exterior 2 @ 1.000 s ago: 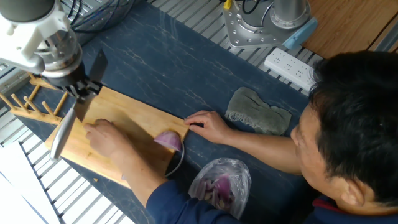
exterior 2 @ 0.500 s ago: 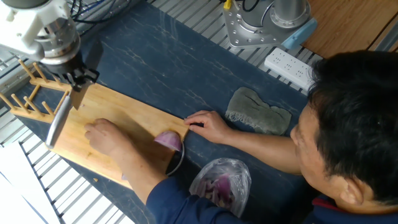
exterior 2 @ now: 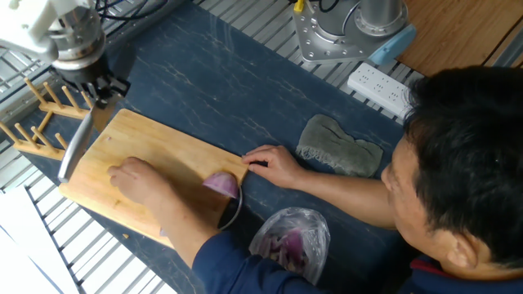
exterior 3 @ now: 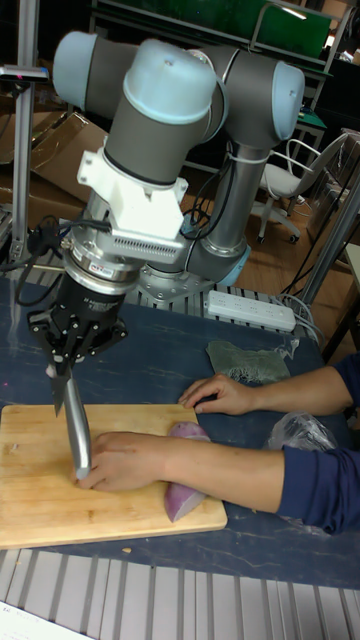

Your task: Chop the onions

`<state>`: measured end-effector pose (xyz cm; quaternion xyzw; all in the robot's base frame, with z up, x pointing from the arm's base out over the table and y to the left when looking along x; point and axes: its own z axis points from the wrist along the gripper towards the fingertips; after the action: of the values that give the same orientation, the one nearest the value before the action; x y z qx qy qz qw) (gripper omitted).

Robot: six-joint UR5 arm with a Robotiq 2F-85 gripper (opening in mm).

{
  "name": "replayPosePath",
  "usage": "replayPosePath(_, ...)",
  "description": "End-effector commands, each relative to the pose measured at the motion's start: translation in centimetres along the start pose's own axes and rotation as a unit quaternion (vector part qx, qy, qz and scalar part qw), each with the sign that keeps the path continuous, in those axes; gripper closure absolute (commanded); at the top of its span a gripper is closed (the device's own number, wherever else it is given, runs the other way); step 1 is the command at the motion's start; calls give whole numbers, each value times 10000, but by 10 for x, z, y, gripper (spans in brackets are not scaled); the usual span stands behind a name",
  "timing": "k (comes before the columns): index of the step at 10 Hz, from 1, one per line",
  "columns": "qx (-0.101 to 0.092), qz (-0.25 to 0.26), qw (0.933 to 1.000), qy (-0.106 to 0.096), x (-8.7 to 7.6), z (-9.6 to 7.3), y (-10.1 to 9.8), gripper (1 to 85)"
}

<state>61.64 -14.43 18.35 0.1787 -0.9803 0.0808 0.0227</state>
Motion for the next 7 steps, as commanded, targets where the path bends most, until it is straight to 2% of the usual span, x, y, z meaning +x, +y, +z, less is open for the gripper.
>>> replayPosePath(1,-186,155,9996,-149,4,-10,12,847)
replayPosePath(2,-225,201,9994,-179,2,-13,19,847)
replayPosePath(7,-228,210,9992,-261,-4,-12,17,847)
